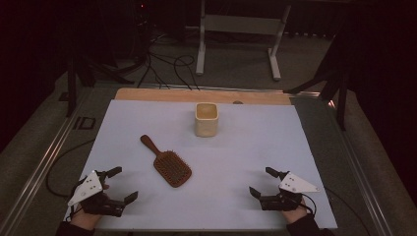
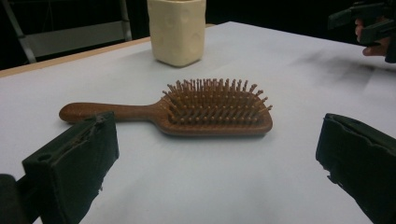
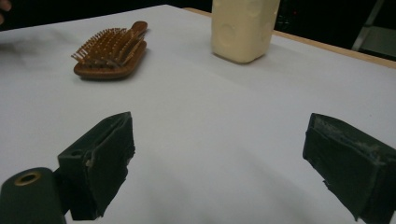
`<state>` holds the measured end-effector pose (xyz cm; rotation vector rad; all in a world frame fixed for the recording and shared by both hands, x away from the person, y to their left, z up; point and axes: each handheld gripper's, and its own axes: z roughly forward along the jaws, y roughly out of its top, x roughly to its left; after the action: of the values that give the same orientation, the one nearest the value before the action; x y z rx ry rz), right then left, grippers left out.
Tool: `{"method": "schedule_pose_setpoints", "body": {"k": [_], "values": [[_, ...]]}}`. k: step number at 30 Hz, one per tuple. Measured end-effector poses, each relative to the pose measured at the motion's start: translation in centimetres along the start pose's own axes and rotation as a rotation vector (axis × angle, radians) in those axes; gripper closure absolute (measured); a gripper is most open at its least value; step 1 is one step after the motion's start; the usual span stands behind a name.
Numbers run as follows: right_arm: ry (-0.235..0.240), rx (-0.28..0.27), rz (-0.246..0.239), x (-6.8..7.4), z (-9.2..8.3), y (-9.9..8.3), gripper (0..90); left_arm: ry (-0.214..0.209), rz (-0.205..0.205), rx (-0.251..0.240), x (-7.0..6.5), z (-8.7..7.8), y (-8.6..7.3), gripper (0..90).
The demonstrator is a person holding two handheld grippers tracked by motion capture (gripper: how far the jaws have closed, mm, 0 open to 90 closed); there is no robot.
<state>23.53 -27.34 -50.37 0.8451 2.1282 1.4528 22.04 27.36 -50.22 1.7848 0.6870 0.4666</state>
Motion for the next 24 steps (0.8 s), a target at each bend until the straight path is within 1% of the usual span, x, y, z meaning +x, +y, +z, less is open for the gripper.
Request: {"method": "schedule_pose_setpoints", "body": {"k": [1,2,6,9,16,17,20,21,24], "values": [[0.0,0.0,0.0,0.0,0.0,0.0,8.7,0.001,0.003,0.0,-0.04,0.02,0.02,0.0],[0.005,0.0,-0.013,0.07,0.0,0.02,8.7,0.0,0.007,0.002,-0.06,0.06,0.04,0.0],[0.01,-0.004,-0.01,0.12,-0.04,0.06,8.7,-0.002,0.012,0.01,-0.11,0.22,-0.06,0.0],[0.016,-0.002,-0.018,0.12,0.07,0.01,8.8,-0.011,0.015,0.035,-0.14,0.35,-0.21,0.0],[0.019,-0.008,-0.011,0.18,-0.06,0.05,8.8,-0.017,0.026,0.031,-0.39,0.16,-0.23,0.0],[0.014,-0.01,-0.021,0.36,-0.11,0.22,8.8,-0.022,0.024,0.029,-0.39,0.1,-0.27,0.0],[0.016,-0.009,-0.023,0.49,-0.07,0.29,8.8,-0.021,0.027,0.021,-0.42,-0.07,-0.27,0.0],[0.013,-0.002,-0.033,0.52,-0.03,0.29,8.8,-0.023,0.027,0.018,-0.41,-0.12,-0.23,0.0],[0.007,-0.004,-0.031,0.52,-0.02,0.3,8.9,-0.024,0.025,0.017,-0.41,-0.12,-0.17,0.0]]}}
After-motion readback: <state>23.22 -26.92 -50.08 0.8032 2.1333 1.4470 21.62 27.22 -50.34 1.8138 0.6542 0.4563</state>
